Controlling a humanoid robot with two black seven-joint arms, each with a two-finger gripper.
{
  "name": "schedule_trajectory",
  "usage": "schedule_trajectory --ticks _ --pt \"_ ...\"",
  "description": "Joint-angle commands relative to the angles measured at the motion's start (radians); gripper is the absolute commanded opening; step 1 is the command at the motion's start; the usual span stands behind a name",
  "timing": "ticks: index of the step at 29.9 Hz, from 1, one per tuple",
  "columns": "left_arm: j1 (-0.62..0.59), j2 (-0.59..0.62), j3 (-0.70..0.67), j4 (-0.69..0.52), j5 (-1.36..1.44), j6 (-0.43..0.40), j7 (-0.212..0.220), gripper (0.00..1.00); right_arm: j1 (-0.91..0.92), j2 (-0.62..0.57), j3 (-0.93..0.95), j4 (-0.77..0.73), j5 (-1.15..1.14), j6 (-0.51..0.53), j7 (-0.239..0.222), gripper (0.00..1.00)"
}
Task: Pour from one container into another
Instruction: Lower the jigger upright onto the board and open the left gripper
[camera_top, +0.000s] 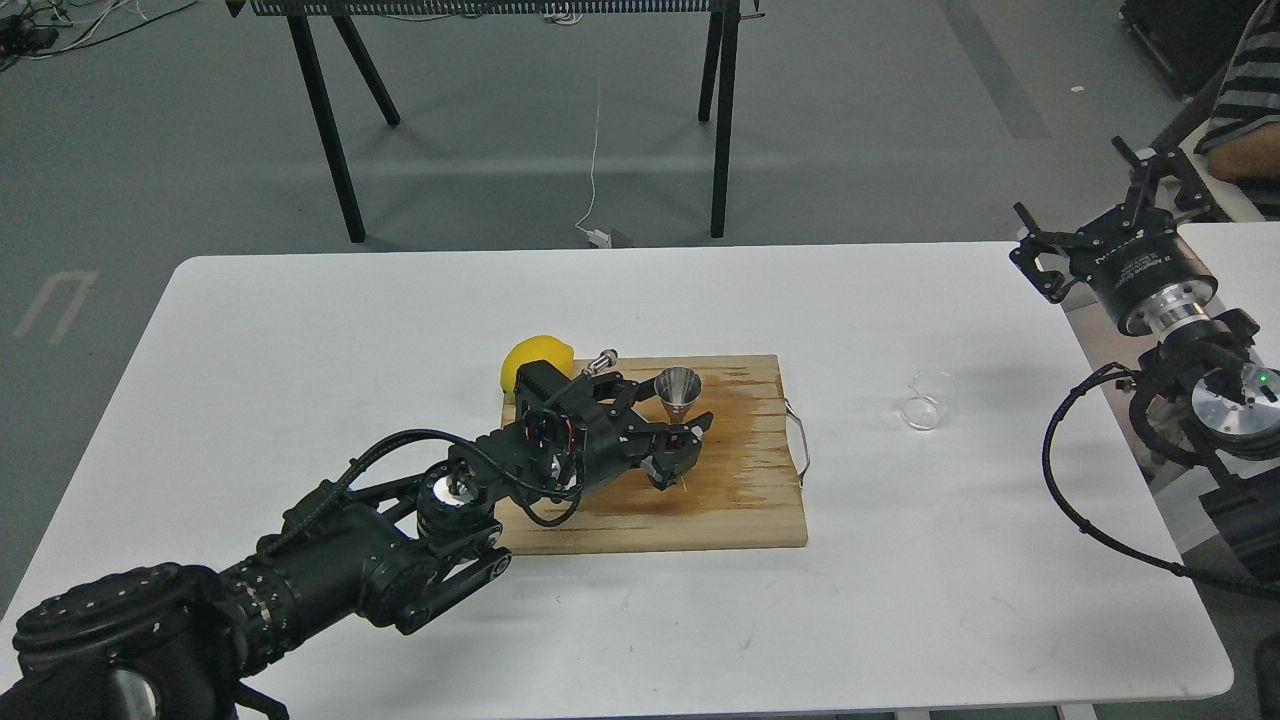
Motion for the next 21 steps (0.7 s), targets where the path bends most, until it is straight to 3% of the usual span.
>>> schedule_trajectory --ticks 1,21 --pt "0.003 0.000 0.006 0.000 0.000 0.000 -0.003 0.85 0.001 0.002 0.001 0.005 0.002 -0.001 0.001 0.99" --pt "0.017 0.000 0.006 -0.014 0.000 0.032 -0.007 0.85 0.000 0.002 -0.001 0.009 0.002 0.005 -0.001 0.99"
